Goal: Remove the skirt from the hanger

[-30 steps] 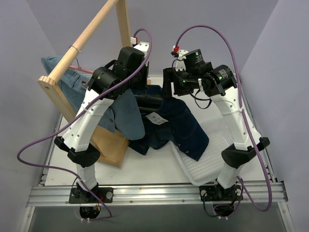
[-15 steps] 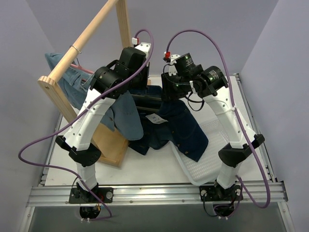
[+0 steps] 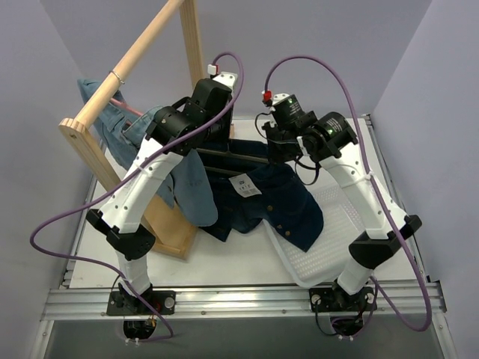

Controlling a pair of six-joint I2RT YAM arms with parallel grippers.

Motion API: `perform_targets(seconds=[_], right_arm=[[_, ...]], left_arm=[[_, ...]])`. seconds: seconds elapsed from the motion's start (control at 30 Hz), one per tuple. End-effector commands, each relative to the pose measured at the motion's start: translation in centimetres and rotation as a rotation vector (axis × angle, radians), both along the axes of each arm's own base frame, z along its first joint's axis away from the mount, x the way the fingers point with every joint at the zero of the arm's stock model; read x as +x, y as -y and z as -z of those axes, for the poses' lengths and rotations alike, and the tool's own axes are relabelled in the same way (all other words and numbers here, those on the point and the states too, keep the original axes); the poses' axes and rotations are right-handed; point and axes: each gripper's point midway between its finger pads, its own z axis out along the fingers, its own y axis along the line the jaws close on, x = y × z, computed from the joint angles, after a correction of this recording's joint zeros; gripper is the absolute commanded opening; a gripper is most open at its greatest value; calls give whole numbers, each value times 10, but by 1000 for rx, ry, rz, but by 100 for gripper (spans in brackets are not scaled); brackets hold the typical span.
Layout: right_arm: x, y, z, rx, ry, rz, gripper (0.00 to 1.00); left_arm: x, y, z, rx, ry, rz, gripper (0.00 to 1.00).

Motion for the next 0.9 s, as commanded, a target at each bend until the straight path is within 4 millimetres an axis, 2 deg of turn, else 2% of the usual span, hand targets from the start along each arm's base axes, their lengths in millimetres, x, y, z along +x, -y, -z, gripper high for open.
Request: perform_targets(seconds=[0.0,0.03,0.17,0.4,0.63,0.87], right_arm=[[-25,62,-12,-73,31,146,0],[-28,68,-2,-87,4,162,0],[-28,101,4,-72,-19,254,0],[-33,126,-2,-70,-5,304,0],[-45,135,-13,-15,25,345,0],[-56,136,-7,16,1,358,0]], left_arm=[[2,-34,-49,-25,155,-108,2],[1,-35,-49,-23,157,-114,2],[-1,-39,-59,-40,187,-115,2],[-1,-47,-59,-16,195,-132,2],[3,-45,-63,-19,206,-135,2],[1,-43,-77,-74,226,-130,2]])
